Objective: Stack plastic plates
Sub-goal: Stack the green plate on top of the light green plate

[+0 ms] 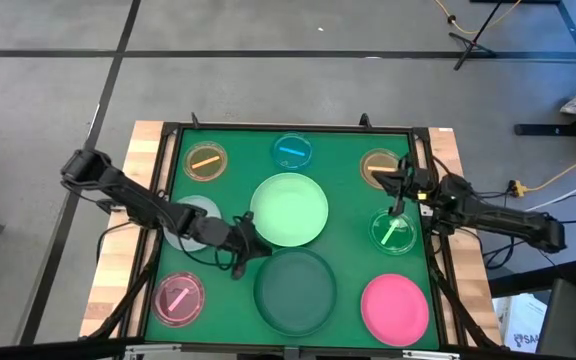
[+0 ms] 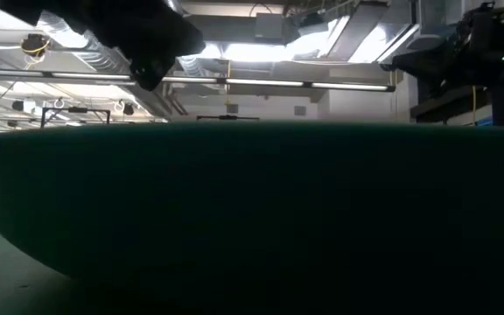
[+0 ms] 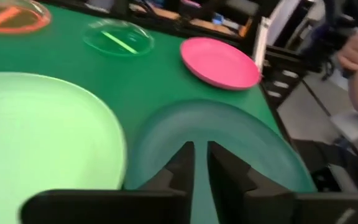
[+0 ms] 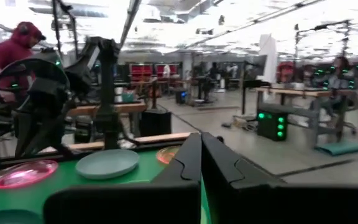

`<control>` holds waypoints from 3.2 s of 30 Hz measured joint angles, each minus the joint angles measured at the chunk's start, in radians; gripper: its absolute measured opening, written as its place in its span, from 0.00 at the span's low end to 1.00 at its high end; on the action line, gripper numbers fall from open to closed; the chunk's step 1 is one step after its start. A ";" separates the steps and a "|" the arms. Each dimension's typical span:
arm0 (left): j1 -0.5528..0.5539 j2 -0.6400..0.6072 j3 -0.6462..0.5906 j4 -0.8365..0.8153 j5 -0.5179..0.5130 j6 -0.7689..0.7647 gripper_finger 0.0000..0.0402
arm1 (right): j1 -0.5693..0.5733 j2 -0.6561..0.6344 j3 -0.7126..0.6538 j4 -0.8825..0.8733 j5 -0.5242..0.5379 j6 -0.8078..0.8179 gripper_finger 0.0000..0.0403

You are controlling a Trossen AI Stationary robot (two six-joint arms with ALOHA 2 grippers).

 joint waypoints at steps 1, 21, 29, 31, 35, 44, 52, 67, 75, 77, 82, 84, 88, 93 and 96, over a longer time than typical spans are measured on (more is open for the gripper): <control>-0.005 0.008 0.020 -0.032 0.003 -0.012 0.15 | 0.000 0.023 0.004 0.013 -0.008 0.001 0.00; -0.019 0.333 0.325 -0.606 -0.009 -0.319 0.33 | 0.144 0.383 0.121 0.029 0.077 0.002 0.00; -0.011 0.378 0.327 -0.599 -0.018 -0.344 0.33 | 0.151 0.427 0.124 0.028 0.124 -0.002 0.00; -0.010 0.394 0.327 -0.593 -0.001 -0.340 0.33 | 0.151 0.429 0.124 0.028 0.124 -0.002 0.00; -0.006 0.424 0.327 -0.574 0.014 -0.311 0.32 | 0.150 0.430 0.124 0.028 0.124 -0.002 0.00; -0.005 0.424 0.327 -0.564 -0.016 -0.264 0.14 | 0.150 0.430 0.124 0.027 0.124 -0.002 0.00; -0.006 0.422 0.329 -0.555 -0.014 -0.266 0.02 | 0.150 0.429 0.124 0.024 0.124 -0.002 0.00; 0.002 0.275 0.326 -0.569 -0.083 -0.175 0.01 | 0.150 0.429 0.124 0.024 0.124 -0.002 0.00; 0.052 0.147 0.326 -0.565 -0.216 -0.059 0.01 | 0.150 0.429 0.124 0.024 0.124 0.000 0.00; 0.074 0.119 0.326 -0.565 -0.255 -0.025 0.01 | 0.150 0.429 0.124 0.025 0.124 0.001 0.00; 0.156 0.068 0.326 -0.557 -0.323 0.055 0.01 | 0.150 0.429 0.124 0.029 0.124 0.001 0.00; 0.199 0.062 0.326 -0.557 -0.327 0.089 0.02 | 0.150 0.429 0.124 0.030 0.124 0.007 0.00; 0.300 0.068 0.326 -0.553 -0.334 0.136 0.02 | 0.150 0.429 0.124 0.033 0.124 0.029 0.00; 0.423 0.085 0.325 -0.536 -0.289 0.159 0.02 | 0.150 0.429 0.124 0.042 0.124 0.028 0.00; 0.480 0.089 0.322 -0.554 -0.251 0.174 0.02 | 0.150 0.429 0.124 0.041 0.124 0.028 0.00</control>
